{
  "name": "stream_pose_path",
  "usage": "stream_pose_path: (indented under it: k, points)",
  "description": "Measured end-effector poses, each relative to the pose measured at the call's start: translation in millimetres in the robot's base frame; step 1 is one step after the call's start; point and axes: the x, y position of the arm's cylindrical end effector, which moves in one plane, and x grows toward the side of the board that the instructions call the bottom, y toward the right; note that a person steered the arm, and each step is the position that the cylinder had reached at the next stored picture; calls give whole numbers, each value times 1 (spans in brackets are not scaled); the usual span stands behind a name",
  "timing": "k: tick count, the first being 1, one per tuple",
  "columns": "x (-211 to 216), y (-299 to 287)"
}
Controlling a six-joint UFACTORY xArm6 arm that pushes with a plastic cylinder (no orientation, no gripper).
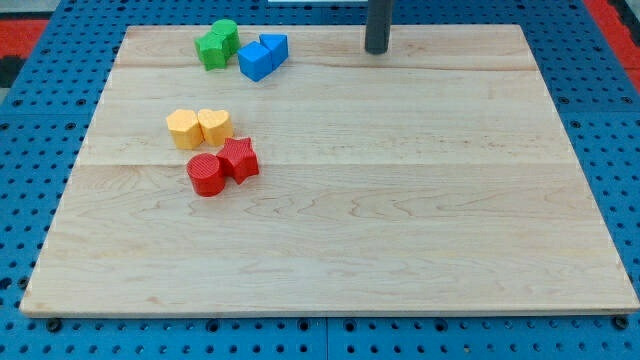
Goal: Place the blue triangle to the top right side of the blue cube
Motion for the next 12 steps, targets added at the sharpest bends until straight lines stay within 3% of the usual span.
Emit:
stream_pose_path:
  k: [3,4,8,10,12]
  points:
    - [-12,-164]
    - [-9,-196]
    - [0,-199]
    - [45,-196]
    - [59,-137]
